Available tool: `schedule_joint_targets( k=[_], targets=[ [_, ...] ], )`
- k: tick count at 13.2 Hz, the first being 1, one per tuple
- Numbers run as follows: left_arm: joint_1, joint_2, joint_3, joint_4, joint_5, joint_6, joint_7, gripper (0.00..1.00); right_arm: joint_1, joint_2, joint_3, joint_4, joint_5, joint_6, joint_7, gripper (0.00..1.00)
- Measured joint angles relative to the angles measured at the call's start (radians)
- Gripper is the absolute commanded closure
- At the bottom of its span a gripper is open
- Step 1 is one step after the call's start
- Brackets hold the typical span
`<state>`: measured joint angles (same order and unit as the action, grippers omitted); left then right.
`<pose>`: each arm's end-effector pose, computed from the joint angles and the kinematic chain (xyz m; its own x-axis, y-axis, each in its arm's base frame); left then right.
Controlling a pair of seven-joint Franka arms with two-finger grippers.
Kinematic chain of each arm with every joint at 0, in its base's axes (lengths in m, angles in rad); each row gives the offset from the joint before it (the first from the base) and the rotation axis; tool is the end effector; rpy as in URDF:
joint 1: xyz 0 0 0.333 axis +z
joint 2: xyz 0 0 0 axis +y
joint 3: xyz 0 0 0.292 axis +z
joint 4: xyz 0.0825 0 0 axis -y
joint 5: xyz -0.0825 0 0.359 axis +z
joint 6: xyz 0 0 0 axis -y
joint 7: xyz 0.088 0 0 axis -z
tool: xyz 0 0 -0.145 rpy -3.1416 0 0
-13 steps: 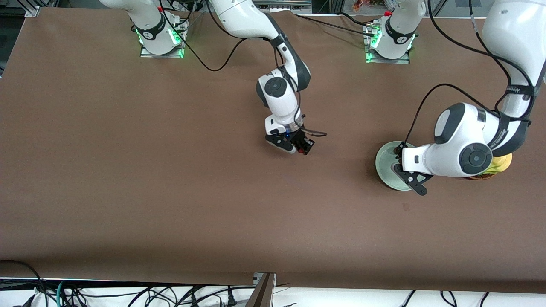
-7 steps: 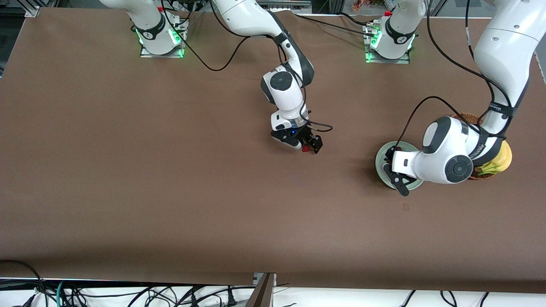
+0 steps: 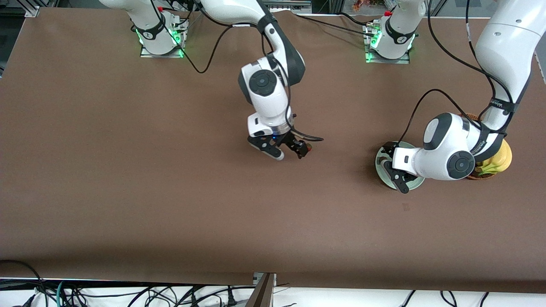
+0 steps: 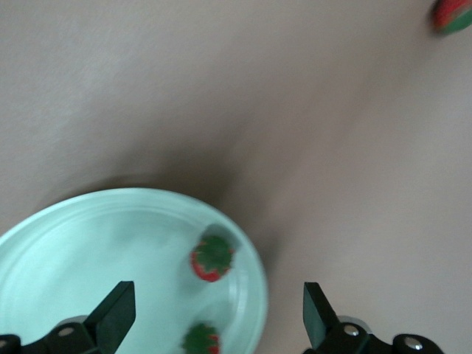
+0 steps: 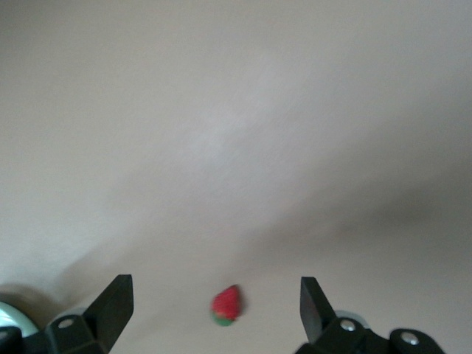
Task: Collect all strawberries into plate
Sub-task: 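Carry the last strawberry with the right gripper and release it mid-table, then grasp the strawberry with the left gripper while the right gripper withdraws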
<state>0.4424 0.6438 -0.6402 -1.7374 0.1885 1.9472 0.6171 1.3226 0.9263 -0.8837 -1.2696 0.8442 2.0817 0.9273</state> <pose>0.5794 -0.0831 0.2069 0.6267 -0.7722 -0.1048 -0.7059 -0.6195 0.3434 0.5314 0.5008 0.2926 0.8530 -0.5218 0.0119 -0.5050 -0.8309 -0.2338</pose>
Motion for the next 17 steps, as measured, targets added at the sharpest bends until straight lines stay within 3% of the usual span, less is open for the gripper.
schedule_joint_targets(
  k=[6, 8, 10, 11, 13, 15, 17],
  targets=[
    [-0.061, -0.026, -0.11, 0.003, -0.076, 0.014, -0.438, 0.0, -0.015, -0.084, -0.353, -0.005, 0.001, -0.474, -0.461, 0.0],
    [-0.138, -0.015, -0.107, 0.01, -0.076, 0.07, -0.557, 0.0, -0.018, -0.094, -0.405, -0.007, 0.001, -0.532, -0.543, 0.0],
    [-0.208, 0.01, -0.086, 0.01, -0.075, 0.143, -0.61, 0.0, -0.018, -0.099, -0.41, -0.008, 0.001, -0.539, -0.556, 0.0],
    [-0.24, 0.027, -0.07, 0.01, -0.074, 0.171, -0.641, 0.0, -0.021, -0.101, -0.399, -0.008, 0.001, -0.539, -0.556, 0.0],
    [-0.344, 0.052, -0.01, 0.012, -0.061, 0.198, -0.786, 0.0, -0.069, -0.134, -0.311, -0.009, -0.05, -0.538, -0.55, 0.0],
    [-0.487, 0.063, 0.078, 0.012, -0.008, 0.25, -0.945, 0.0, -0.165, -0.211, -0.153, -0.007, -0.183, -0.533, -0.537, 0.0],
    [-0.567, 0.078, 0.119, 0.012, 0.008, 0.308, -1.03, 0.0, -0.292, -0.317, 0.039, -0.003, -0.331, -0.53, -0.531, 0.0]
  ],
)
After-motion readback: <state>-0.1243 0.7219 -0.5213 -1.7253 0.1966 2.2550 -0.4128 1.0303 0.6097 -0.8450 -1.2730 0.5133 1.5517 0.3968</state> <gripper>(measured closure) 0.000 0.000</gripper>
